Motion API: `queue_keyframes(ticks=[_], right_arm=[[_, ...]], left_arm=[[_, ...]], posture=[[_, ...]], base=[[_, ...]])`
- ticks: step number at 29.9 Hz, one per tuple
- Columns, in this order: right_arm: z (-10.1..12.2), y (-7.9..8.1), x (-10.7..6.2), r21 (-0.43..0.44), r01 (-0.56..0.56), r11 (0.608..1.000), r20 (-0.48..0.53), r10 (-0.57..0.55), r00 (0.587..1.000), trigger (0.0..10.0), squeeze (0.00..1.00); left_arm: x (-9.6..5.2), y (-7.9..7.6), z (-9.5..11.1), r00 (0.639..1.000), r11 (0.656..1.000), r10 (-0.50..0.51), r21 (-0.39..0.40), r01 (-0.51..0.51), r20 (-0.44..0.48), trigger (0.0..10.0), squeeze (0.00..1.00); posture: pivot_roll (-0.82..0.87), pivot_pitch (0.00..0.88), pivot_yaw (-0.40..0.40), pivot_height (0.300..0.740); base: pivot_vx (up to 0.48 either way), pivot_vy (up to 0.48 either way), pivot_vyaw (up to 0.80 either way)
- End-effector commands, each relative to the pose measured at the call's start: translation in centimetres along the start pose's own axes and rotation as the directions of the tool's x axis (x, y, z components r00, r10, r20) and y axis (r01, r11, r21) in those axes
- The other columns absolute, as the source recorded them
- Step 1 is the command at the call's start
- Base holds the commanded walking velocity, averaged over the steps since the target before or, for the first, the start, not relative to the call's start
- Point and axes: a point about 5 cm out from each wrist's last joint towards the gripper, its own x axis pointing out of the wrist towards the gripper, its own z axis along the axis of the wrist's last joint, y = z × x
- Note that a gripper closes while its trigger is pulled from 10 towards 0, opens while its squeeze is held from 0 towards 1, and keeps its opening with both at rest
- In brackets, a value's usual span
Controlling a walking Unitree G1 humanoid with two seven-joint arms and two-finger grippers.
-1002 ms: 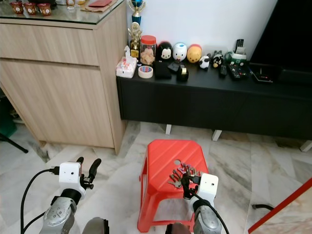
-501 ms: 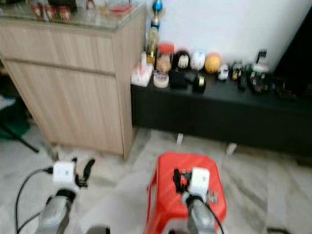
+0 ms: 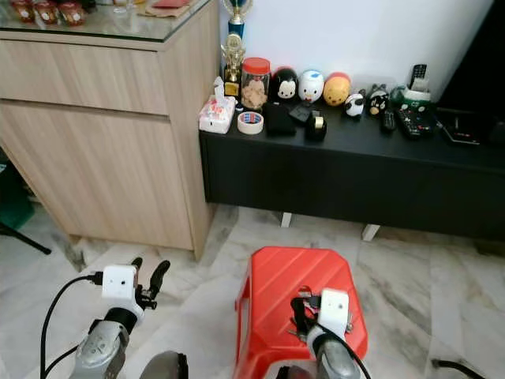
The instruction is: Hang keys on a hook
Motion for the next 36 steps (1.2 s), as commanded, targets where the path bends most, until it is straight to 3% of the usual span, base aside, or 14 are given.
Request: queue_keyframes(ticks=[1, 8, 9, 11, 12, 13, 23, 36], right_arm=[[-0.5, -0.2, 0.0, 0.016, 0.007, 1.000, -0.043, -0.006, 0.999, 10.0, 0.00], [-1.0, -0.2, 0.0, 0.046, 0.007, 0.999, -0.092, -0.003, 0.996, 10.0, 0.00], [-1.1, -0.1, 0.0, 0.048, -0.004, 0.999, -0.100, 0.009, 0.995, 10.0, 0.78], [-1.2, 0.1, 0.0, 0.056, -0.011, 0.998, -0.112, 0.017, 0.994, 10.0, 0.80], [-1.3, 0.2, 0.0, 0.054, -0.011, 0.998, -0.122, 0.017, 0.992, 10.0, 0.77], [-1.4, 0.3, 0.0, 0.056, -0.010, 0.998, -0.128, 0.017, 0.992, 10.0, 0.00], [-2.0, -0.5, -0.2, 0.072, -0.002, 0.997, -0.180, 0.015, 0.984, 10.0, 0.00], [-0.6, 0.6, 0.5, 0.090, -0.015, 0.996, -0.141, 0.027, 0.990, 10.0, 0.00]], left_arm=[[-0.2, -0.3, -0.4, 1.000, 1.000, -0.009, -0.010, 0.008, -0.016, 10.0, 0.00], [-0.3, -0.3, -0.6, 1.000, 1.000, -0.011, -0.008, 0.011, -0.023, 10.0, 0.00], [-0.3, -0.4, -0.7, 1.000, 1.000, -0.016, -0.006, 0.016, -0.027, 10.0, 0.00], [-0.3, -0.5, -0.8, 0.999, 1.000, -0.019, -0.005, 0.019, -0.029, 10.0, 0.00], [-0.3, -0.5, -0.8, 0.999, 1.000, -0.020, -0.004, 0.020, -0.029, 10.0, 0.00], [-0.3, -0.6, -0.8, 0.999, 1.000, -0.022, -0.003, 0.022, -0.028, 10.0, 0.00], [-0.1, -0.7, -0.5, 1.000, 1.000, -0.020, 0.003, 0.020, -0.015, 10.0, 0.00], [-0.5, -0.8, -0.4, 1.000, 1.000, -0.018, 0.005, 0.018, -0.001, 10.0, 0.00]], posture=[[0.10, 0.020, -0.104, 0.627], [0.09, 0.014, -0.104, 0.627], [0.09, 0.009, -0.102, 0.627], [0.09, 0.007, -0.101, 0.627], [0.09, 0.005, -0.102, 0.627], [0.09, 0.003, -0.103, 0.627], [0.10, 0.013, -0.107, 0.627], [0.11, 0.058, -0.109, 0.627]], base=[[0.000, 0.000, 0.00], [0.000, 0.000, 0.00], [0.000, 0.000, 0.00], [0.000, 0.000, 0.00], [0.000, 0.000, 0.00], [0.000, 0.000, 0.00], [0.000, 0.000, 0.00], [0.000, 0.000, 0.00]])
